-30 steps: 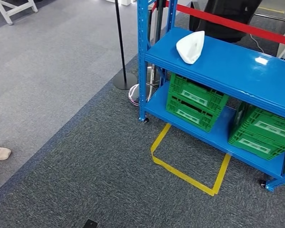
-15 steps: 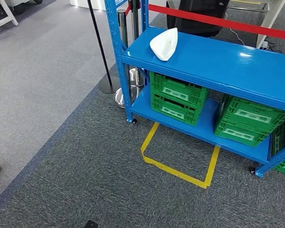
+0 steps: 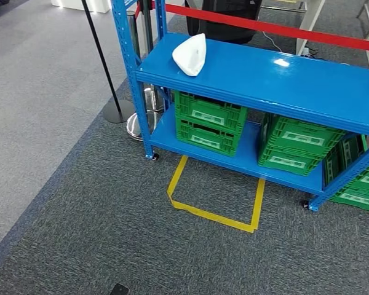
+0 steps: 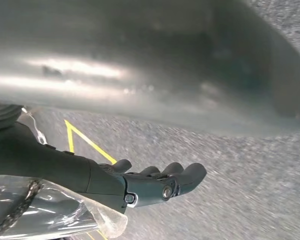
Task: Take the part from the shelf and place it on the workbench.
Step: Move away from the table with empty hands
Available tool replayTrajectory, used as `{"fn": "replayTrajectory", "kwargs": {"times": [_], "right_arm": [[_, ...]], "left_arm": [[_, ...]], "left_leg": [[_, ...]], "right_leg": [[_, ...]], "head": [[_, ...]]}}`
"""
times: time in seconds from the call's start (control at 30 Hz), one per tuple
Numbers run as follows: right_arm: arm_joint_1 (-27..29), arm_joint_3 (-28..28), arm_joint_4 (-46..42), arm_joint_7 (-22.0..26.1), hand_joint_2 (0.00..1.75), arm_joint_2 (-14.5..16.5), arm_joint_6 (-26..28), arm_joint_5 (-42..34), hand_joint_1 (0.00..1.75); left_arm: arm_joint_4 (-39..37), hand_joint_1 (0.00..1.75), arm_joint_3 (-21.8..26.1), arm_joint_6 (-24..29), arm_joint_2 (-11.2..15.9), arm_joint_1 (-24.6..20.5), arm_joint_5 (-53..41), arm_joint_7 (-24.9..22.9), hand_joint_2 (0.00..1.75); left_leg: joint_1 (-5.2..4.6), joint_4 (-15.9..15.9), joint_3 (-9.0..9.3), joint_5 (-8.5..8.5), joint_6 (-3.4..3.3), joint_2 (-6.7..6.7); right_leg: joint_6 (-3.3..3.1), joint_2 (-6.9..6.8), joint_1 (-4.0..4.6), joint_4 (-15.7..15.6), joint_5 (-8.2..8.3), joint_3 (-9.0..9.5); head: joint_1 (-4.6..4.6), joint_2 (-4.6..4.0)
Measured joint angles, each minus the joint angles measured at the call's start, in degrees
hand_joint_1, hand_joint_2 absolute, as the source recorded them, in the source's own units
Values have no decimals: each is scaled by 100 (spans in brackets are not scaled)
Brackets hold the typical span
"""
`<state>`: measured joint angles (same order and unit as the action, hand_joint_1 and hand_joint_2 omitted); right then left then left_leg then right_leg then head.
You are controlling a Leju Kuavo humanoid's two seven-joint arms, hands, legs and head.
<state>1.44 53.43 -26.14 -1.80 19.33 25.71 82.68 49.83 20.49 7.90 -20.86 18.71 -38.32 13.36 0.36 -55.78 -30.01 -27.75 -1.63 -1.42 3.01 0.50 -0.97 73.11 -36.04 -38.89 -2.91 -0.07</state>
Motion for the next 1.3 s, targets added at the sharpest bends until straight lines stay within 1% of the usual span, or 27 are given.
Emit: {"fn": "replayTrajectory", "kwargs": {"times": [0.03, 0.1, 0.13, 0.17, 0.27, 0.33, 0.37, 0.43, 0.47, 0.5, 0.53, 0.57, 0.63, 0.67, 0.7, 0.77, 0.83, 0.87, 0.93, 0.97, 1.0, 1.03, 1.07, 1.13, 1.2, 1.23, 1.3], "right_arm": [[1, 25, 15, -29, 0, -10, -11, 2, 0], [-6, 81, 35, -90, 0, -33, -56, 10, 0], [-15, 100, 43, -109, 0, -40, -80, 15, 0], [-24, 114, 49, -118, 0, -45, -98, 18, 0], [-28, 164, 67, -135, 0, -52, -110, 20, 0], [-30, 198, 78, -144, 0, -53, -110, 20, 0], [-34, 207, 80, -145, 0, -53, -111, 20, 0], [-35, 221, 84, -146, 0, -53, -112, 20, 0], [-34, 231, 86, -147, 0, -54, -112, 20, 0], [-32, 239, 90, -147, 0, -54, -112, 20, 0], [-33, 246, 92, -148, 0, -55, -112, 20, 0], [-35, 249, 94, -148, 0, -55, -112, 20, 0], [-45, 249, 106, -148, 0, -49, -115, 20, 0], [-51, 249, 112, -148, 0, -48, -117, 21, 0], [-53, 249, 120, -148, 0, -47, -120, 21, 0], [-43, 251, 131, -147, 0, -50, -127, 25, 0], [-35, 257, 142, -145, 0, -50, -139, 31, 0], [-47, 265, 148, -144, 0, -51, -144, 38, 0], [-75, 286, 168, -133, 0, -51, -145, 52, 0], [-83, 299, 186, -124, 0, -54, -142, 60, 0], [-84, 315, 207, -112, 0, -58, -137, 63, 0], [-84, 331, 229, -101, 0, -66, -132, 66, 0], [-84, 346, 250, -82, 0, -74, -127, 68, 0], [-102, 366, 294, 15, 0, -89, -116, 59, 0], [-127, 374, 349, 338, 0, -97, -102, 1, 0], [-135, 378, 383, 537, 0, -101, -94, -38, 0], [-139, 385, 444, 883, 0, -107, -49, -96, 0]], "left_arm": [[-2, 0, -13, 12, -1, 1, 33, -26, 0], [-1, 0, -52, 20, -2, 7, 72, -69, 0], [0, 0, -68, 14, -2, 13, 79, -83, 0], [1, 0, -79, 7, -1, 18, 79, -87, 0], [3, 0, -101, -3, 2, 30, 80, -88, 0], [4, 0, -110, -5, 3, 35, 81, -87, 0], [4, 0, -112, -5, 4, 41, 81, -87, 0], [4, 0, -112, -5, 7, 60, 81, -88, 0], [4, 0, -112, -5, 7, 70, 81, -88, 0], [4, 0, -112, -5, 7, 79, 81, -88, 0], [4, 0, -112, -6, 7, 85, 81, -88, 0], [4, 0, -113, -7, 7, 88, 81, -88, 0], [4, 0, -113, -8, 9, 93, 80, -88, 0], [4, 0, -114, -8, 9, 96, 80, -87, 0], [4, 0, -113, -11, 10, 100, 80, -87, 0], [10, 0, -113, -40, 9, 104, 68, -81, 0], [27, 0, -113, -115, 3, 109, 17, -63, 0], [36, 0, -112, -163, 1, 115, -25, -52, 0], [49, 0, -103, -238, 2, 129, -128, -6, 0], [50, 0, -95, -256, 5, 131, -192, 29, 0], [50, 0, -86, -261, 8, 126, -256, 69, 0], [49, 0, -74, -259, 10, 115, -319, 102, 0], [49, 0, -63, -255, 10, 101, -369, 125, 0], [48, 0, -31, -235, 11, 68, -423, 159, 0], [43, 0, 18, -202, 14, 30, -410, 234, 0], [40, 0, 47, -177, 17, 14, -378, 276, 0], [34, 0, 86, -91, 22, -3, -243, 326, 0]], "left_leg": [[2, -5, -2, -3, 6, -48], [-2, -38, 3, -21, 41, -122], [-13, -65, 3, -38, 72, -146], [-25, -85, 6, -50, 104, -165], [-25, -101, 34, -65, 192, -189], [-4, -282, -23, -233, 254, -96], [3, -545, -128, -415, 280, -27], [7, -1337, -454, -822, 299, 58], [6, -1656, -587, -925, 293, 69], [4, -1785, -643, -911, 277, 73], [-1, -1675, -598, -780, 249, 82], [-10, -1355, -463, -562, 204, 115], [-32, -569, -138, -184, 78, 295], [-44, -298, -27, -97, 32, 378], [-54, -172, 19, -85, 3, 429], [-60, -104, 32, -84, 1, 394], [-32, -27, 50, -45, -10, 307], [-15, 10, 59, -28, -17, 249], [-12, 20, 51, -24, -31, 129], [-13, 19, 46, -26, -33, 69], [-12, 17, 42, -29, -31, 15], [-7, 12, 41, -34, -23, -29], [1, 1, 45, -45, -7, -65], [-1, -64, 42, -89, 61, -112], [-29, -142, 22, -136, 134, -134], [-42, -163, 12, -144, 124, -139], [-48, -166, 14, -134, 8, -136]], "right_leg": [[9, -20, -7, -191, 135, 119], [15, -148, -14, -1004, 463, 578], [-8, -201, -11, -1348, 560, 763], [-43, -236, -4, -1551, 591, 868], [-177, -185, 16, -1605, 596, 881], [-248, -145, 6, -1613, 630, 901], [-276, -120, 0, -1617, 648, 908], [-304, -53, 11, -1612, 665, 898], [-308, -11, 21, -1610, 668, 893], [-310, 37, 31, -1609, 668, 894], [-310, 88, 44, -1609, 668, 901], [-309, 145, 57, -1609, 668, 911], [-302, 250, 69, -1605, 664, 897], [-286, 297, 67, -1599, 666, 882], [-263, 334, 55, -1596, 672, 857], [-201, 388, 40, -1596, 689, 821], [-147, 276, 39, -1463, 587, 724], [-122, 186, 40, -1242, 448, 606], [-73, 45, 28, -522, 81, 256], [-46, 21, 19, -186, -43, 95], [-23, 6, 8, -11, -64, 18], [-4, -9, -5, -53, 24, 50], [14, -34, -21, -322, 200, 199], [42, -111, -42, -1096, 515, 628], [1, -143, -51, -1506, 597, 858], [-27, -135, -48, -1536, 582, 878], [-51, -136, -55, -1540, 597, 873]], "head": [[1, 0], [4, 0], [3, 0], [-3, 0], [-22, 0], [-36, 0], [-47, 0], [-64, 0], [-66, 0], [-68, 0], [-68, 0], [-69, 0], [-58, 0], [-59, 0], [-57, 0], [-67, 1], [-49, 1], [-30, 1], [3, 0], [8, 0], [8, 0], [9, 0], [9, 0], [16, 0], [7, 0], [-2, 0], [-24, 0]]}}
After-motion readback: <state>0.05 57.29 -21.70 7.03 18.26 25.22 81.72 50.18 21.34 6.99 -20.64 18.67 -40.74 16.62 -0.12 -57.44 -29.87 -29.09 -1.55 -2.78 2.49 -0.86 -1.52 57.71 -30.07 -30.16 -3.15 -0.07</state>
